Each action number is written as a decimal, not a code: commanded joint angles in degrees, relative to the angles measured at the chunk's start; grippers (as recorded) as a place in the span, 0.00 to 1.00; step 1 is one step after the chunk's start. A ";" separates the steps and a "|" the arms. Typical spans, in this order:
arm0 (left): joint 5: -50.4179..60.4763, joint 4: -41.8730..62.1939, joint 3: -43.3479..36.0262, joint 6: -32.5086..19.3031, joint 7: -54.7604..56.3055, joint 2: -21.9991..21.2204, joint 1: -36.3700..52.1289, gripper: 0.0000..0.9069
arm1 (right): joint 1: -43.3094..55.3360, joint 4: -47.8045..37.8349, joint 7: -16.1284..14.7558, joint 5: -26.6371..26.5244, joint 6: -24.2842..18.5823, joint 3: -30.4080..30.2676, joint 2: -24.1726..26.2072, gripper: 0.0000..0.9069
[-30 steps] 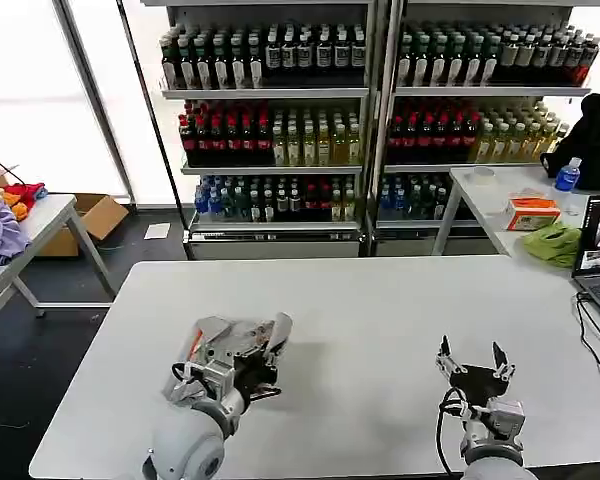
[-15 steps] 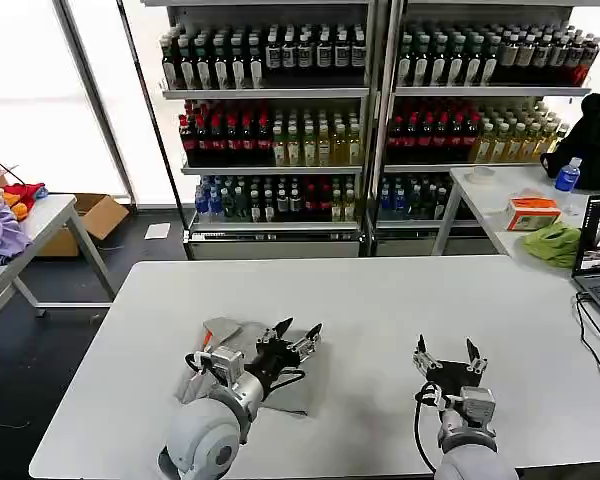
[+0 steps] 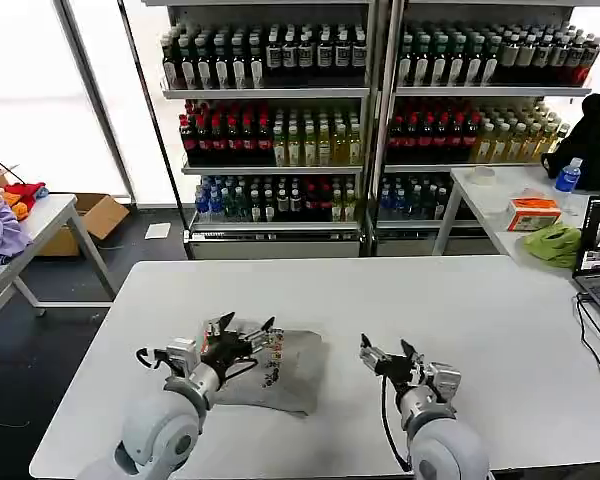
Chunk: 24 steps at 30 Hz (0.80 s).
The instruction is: Fold and organize the clothes.
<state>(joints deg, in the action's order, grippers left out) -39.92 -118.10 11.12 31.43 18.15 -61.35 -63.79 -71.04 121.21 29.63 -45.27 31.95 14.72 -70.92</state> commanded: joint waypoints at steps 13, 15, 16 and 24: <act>0.17 0.60 6.82 1.61 1.94 2.01 -4.64 1.00 | 16.27 -13.31 4.53 -27.50 1.40 -11.93 1.79 1.00; 0.07 0.64 7.29 1.60 1.96 2.01 -4.68 1.00 | 17.16 -15.02 4.53 -27.12 1.40 -12.58 0.79 1.00; 0.06 0.68 7.39 1.60 1.96 2.01 -4.68 1.00 | 17.27 -15.41 4.45 -26.98 1.39 -12.69 0.59 1.00; 0.10 1.79 8.65 1.57 1.91 2.05 -4.00 1.00 | 18.08 -17.70 3.70 -24.52 1.37 -14.53 -2.00 0.91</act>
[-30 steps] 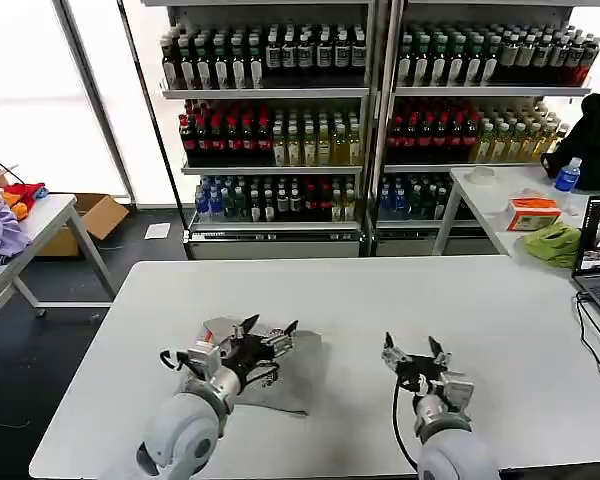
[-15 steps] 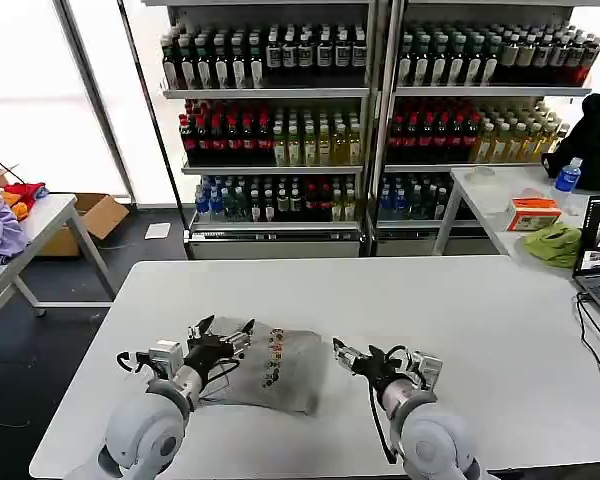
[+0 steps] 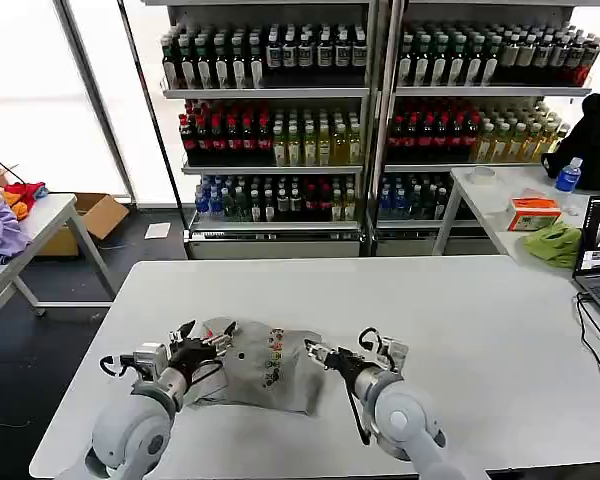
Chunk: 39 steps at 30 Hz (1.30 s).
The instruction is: Fold and organize the clothes.
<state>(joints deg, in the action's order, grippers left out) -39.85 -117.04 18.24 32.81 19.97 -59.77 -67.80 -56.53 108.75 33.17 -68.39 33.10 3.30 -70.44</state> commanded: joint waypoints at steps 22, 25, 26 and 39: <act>0.86 -0.18 2.40 -0.76 0.06 -0.98 -1.16 1.00 | -0.97 -1.89 0.43 9.00 0.06 -0.55 -1.24 0.00; 0.90 -0.58 2.31 -0.50 0.06 -1.11 -1.25 1.00 | -1.27 -1.41 0.22 9.86 0.09 1.54 0.47 0.00; 0.91 -0.63 2.30 -0.40 0.05 -1.11 -1.27 1.00 | -1.27 -1.34 -0.16 10.00 0.09 2.10 1.04 0.00; 1.29 -0.78 1.99 0.14 0.04 -1.81 -1.17 1.00 | 3.21 -4.68 -4.57 15.80 0.17 7.09 10.06 0.00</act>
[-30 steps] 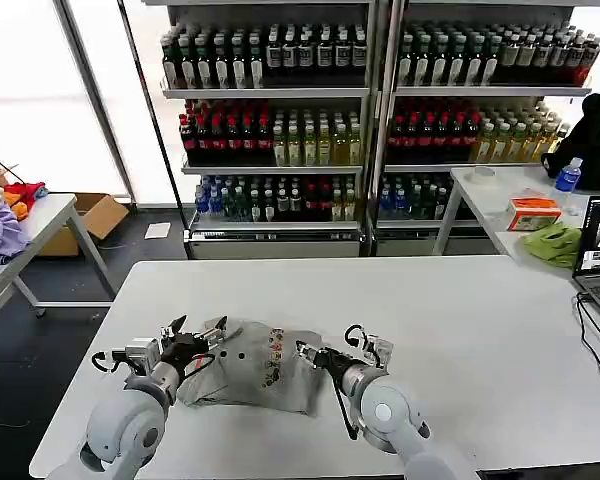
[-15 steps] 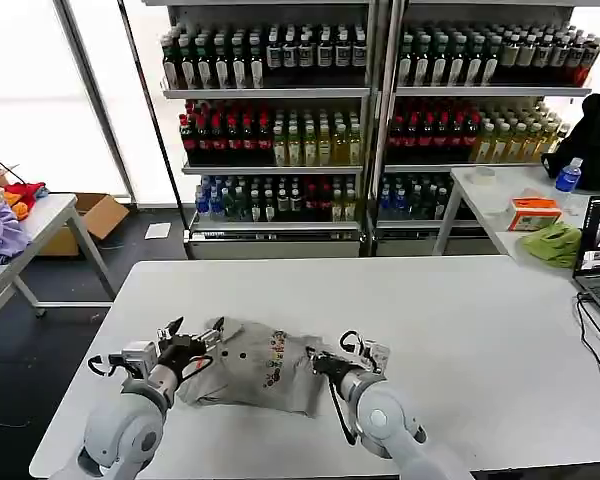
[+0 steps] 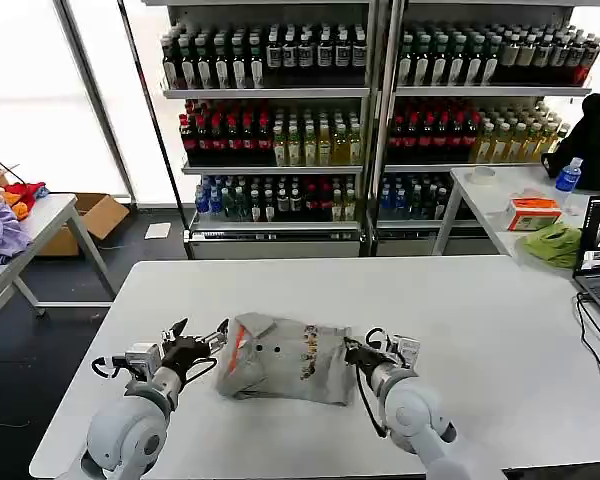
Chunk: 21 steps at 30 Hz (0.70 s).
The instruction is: Fold and organize the clothes.
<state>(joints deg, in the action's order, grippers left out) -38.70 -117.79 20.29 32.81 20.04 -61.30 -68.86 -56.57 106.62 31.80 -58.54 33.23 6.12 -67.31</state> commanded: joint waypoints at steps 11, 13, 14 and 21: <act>0.55 0.48 -1.10 0.18 -0.10 -0.81 0.24 1.00 | 11.83 -14.21 -10.35 19.84 0.01 4.04 4.95 0.00; 0.54 0.51 -1.15 0.19 -0.15 -0.78 0.30 1.00 | 12.40 -15.74 -10.43 20.60 0.08 3.70 3.59 0.00; 0.51 0.50 -1.09 0.19 -0.14 -0.76 0.31 1.00 | 12.39 -16.19 -10.99 21.65 0.07 3.66 3.27 0.39; 0.47 0.93 -0.75 0.19 -0.24 -0.72 0.18 1.00 | 9.96 -15.01 -12.71 31.20 -0.06 5.53 3.21 1.00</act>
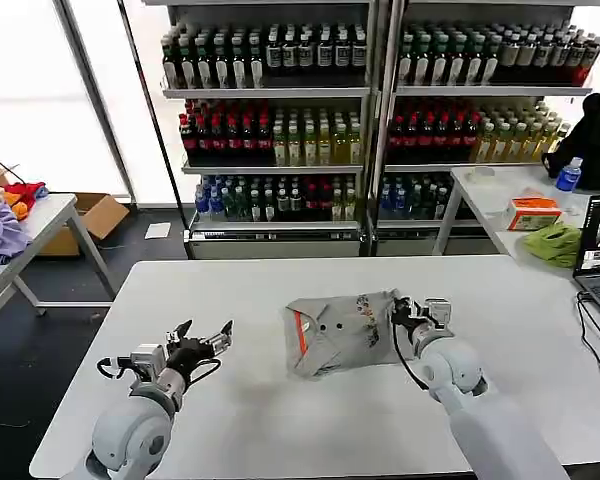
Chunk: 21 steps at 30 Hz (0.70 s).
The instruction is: Fold and organize the clothes.
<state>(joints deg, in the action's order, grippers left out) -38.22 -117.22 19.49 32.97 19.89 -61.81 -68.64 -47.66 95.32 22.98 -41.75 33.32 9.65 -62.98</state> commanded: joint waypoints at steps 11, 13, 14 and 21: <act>0.09 0.69 -1.63 0.03 -0.11 -1.50 0.22 1.00 | -9.08 13.68 -2.33 17.55 -0.86 2.08 -3.44 1.00; 0.09 0.35 -1.58 0.04 -0.10 -1.64 -0.27 1.00 | -9.72 13.43 -1.49 17.18 -0.27 1.20 -5.03 1.00; 0.09 0.17 -1.50 0.03 -0.09 -1.68 -0.52 1.00 | -9.93 13.03 -1.15 17.12 -0.24 0.85 -5.65 1.00; 0.07 -1.26 -0.71 0.05 -0.23 -1.28 -2.41 1.00 | -9.43 7.90 1.43 12.08 -0.22 0.32 -8.66 1.00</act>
<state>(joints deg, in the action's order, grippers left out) -38.17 -117.38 18.59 32.98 19.78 -63.19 -69.47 -54.95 103.36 22.20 -27.43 32.94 10.83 -67.75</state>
